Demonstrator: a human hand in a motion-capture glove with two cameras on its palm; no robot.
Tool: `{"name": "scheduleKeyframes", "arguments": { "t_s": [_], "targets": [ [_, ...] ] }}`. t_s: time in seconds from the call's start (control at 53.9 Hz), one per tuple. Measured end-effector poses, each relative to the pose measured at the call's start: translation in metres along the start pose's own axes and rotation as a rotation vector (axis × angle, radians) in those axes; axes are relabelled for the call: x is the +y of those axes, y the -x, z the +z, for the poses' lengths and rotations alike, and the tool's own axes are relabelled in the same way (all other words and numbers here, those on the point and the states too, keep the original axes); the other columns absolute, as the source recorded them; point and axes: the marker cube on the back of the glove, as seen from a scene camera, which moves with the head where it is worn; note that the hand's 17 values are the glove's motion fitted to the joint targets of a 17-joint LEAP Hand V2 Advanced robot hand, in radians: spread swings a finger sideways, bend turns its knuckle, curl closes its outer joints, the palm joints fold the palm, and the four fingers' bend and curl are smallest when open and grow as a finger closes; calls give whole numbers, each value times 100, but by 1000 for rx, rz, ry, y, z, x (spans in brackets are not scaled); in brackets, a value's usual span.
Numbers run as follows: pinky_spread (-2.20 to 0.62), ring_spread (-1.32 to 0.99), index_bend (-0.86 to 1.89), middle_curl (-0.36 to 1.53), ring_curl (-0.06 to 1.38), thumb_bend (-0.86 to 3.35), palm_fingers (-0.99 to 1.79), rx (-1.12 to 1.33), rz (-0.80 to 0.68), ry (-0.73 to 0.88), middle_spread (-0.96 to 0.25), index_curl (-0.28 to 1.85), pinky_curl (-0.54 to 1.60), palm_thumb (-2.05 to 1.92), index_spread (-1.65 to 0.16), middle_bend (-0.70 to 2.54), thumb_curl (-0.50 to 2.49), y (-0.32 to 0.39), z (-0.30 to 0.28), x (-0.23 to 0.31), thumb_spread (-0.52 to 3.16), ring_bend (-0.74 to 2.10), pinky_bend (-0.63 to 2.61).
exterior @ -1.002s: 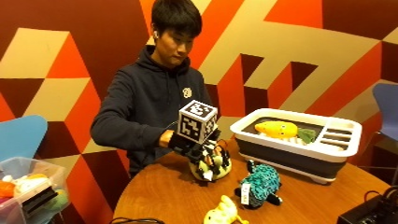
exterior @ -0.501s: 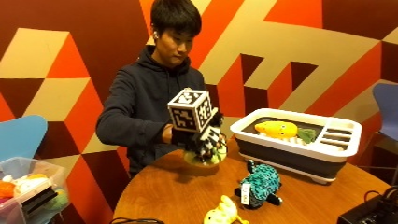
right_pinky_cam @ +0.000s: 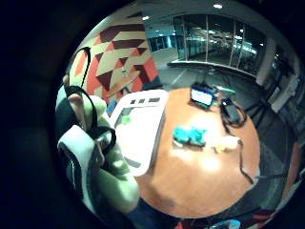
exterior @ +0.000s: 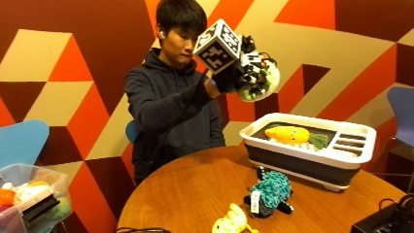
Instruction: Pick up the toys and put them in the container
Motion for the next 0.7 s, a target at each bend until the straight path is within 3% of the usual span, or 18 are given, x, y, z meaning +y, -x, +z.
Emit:
{"name": "scheduleKeyframes", "arguments": {
  "t_s": [0.13, 0.223, 0.371, 0.39, 0.445, 0.482, 0.705],
  "targets": [
    [-40, -46, 74, 88, 74, 28, 77, 30, 3, 55, -34, 104, 66, 74, -53, 107, 102, 12, 59, -16, 9, 145, 132],
    [-40, -45, 66, 89, 74, 24, 66, 67, -7, 202, -34, 107, 66, 71, -52, 103, 103, 10, 108, -15, 10, 142, 134],
    [-35, -41, 34, 83, 69, 17, 23, 114, -8, 432, -28, 101, 62, 65, -45, 81, 101, -1, 157, -3, 32, 130, 140],
    [-29, -38, 32, 80, 66, 16, -4, 120, -9, 455, -26, 98, 60, 60, -45, 74, 101, -4, 159, -1, 43, 118, 133],
    [-19, -27, 26, 74, 60, 9, -38, 116, -7, 491, -20, 92, 59, 50, -42, 59, 94, -9, 156, 1, 61, 92, 132],
    [-14, -22, 20, 69, 55, 4, -45, 93, -2, 488, -16, 87, 55, 42, -40, 49, 89, -12, 147, 0, 72, 77, 127],
    [1, -7, 25, 58, 37, -1, -13, -173, 55, 305, -9, 76, 39, 32, -37, 33, 69, -65, 14, -4, 109, 36, 85]
  ]
}}
